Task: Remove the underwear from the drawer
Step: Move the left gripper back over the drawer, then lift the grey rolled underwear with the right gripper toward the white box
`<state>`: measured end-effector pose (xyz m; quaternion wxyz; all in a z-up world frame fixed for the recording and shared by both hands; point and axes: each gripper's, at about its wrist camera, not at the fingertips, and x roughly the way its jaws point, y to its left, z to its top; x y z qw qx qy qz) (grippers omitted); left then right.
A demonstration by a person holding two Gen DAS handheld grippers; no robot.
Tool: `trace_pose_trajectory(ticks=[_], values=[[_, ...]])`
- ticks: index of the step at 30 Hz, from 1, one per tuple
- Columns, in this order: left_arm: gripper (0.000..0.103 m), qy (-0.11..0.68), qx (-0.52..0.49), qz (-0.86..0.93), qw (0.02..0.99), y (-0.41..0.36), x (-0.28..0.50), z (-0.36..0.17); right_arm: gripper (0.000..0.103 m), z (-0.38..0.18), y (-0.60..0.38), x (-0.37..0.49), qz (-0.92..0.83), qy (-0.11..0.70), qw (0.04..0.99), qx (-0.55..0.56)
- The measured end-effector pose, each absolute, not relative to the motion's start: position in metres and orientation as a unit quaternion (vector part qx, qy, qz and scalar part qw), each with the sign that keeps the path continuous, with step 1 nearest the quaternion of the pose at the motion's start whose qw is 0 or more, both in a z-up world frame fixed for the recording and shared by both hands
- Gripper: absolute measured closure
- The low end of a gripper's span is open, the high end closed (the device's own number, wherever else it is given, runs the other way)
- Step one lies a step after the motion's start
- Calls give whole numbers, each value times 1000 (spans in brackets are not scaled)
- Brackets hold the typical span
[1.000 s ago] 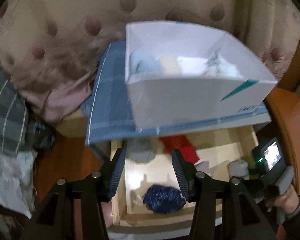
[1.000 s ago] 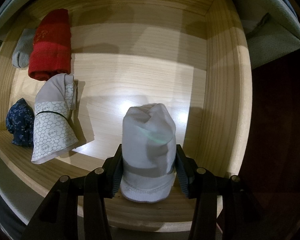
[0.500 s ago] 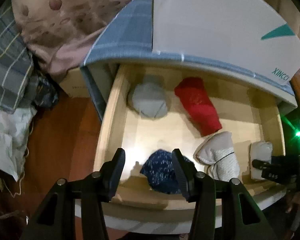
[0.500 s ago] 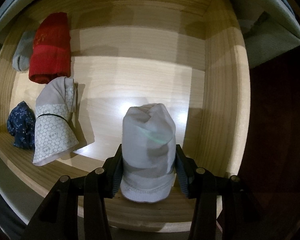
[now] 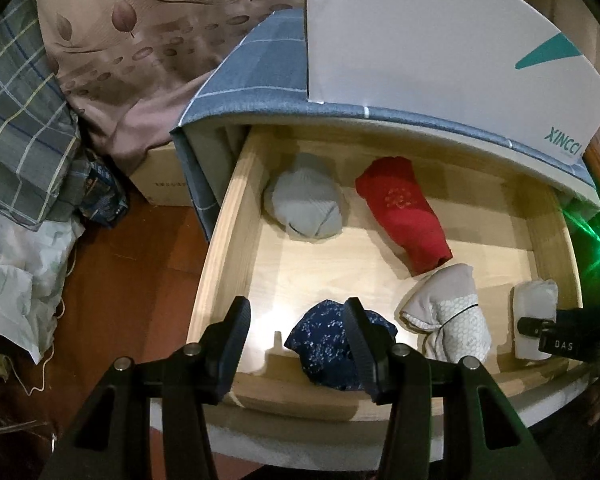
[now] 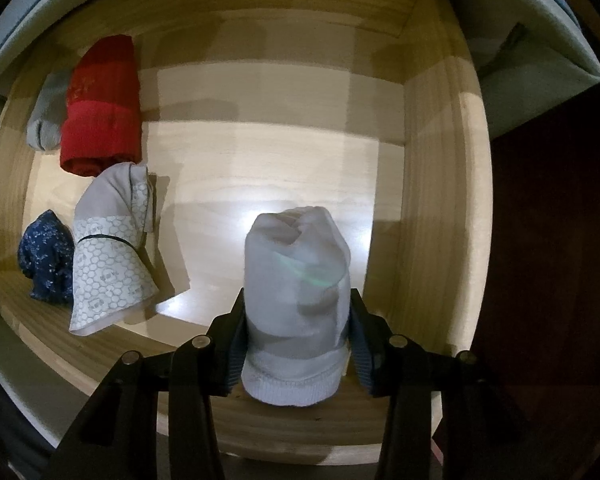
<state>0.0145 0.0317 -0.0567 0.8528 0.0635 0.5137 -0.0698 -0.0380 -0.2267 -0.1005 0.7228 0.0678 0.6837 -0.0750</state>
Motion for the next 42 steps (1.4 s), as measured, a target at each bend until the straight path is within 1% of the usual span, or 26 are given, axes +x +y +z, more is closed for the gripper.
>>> trace_pose_trajectory(ticks=[11,20,23,42], values=[[54,512,52,-66,855,35,14,-55,61,-83,-242,-52,-70,651,750,92],[54,510,51,-67,856,34,13,-56,61,-48,-243,-67,-65,597,794,99],[54,507,52,-67,858,34,12,-55,61,-42,-220,-72,-63,591,799,92],[54,507,49,-68,858,35,12,-54,61,-13,-211,-70,-69,555,821,112]])
